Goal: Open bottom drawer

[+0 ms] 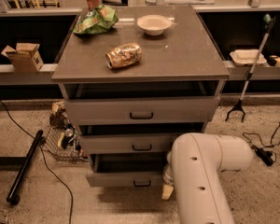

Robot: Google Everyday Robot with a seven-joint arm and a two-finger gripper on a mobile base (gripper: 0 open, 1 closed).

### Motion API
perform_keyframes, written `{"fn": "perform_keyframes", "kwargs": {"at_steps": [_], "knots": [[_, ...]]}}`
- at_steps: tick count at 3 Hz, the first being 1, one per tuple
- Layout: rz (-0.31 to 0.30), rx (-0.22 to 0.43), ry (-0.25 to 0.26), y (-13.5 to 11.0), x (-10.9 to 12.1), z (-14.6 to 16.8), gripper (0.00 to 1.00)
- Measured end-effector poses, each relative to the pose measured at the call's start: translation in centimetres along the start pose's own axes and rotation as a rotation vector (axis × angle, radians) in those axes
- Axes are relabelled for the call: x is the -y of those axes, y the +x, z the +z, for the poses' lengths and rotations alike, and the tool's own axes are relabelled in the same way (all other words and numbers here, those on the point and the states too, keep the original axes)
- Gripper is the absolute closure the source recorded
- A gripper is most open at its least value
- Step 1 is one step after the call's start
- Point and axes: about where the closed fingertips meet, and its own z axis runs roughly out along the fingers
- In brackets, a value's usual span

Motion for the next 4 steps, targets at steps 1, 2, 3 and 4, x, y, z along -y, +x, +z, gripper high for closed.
{"fn": "perform_keyframes", "kwargs": {"at_steps": [1, 2, 3, 4], "knots": [[0.0, 0.0, 0.0, -0.1, 0.0, -0.2, 0.46], [0.009, -0.001, 0.017, 0.2, -0.7, -0.5, 0.7], [0.026, 0.009, 0.038, 0.6, -1.9, -0.7, 0.93], [0.053, 0.029, 0.073, 1.2, -3.2, -1.2, 1.0]]}}
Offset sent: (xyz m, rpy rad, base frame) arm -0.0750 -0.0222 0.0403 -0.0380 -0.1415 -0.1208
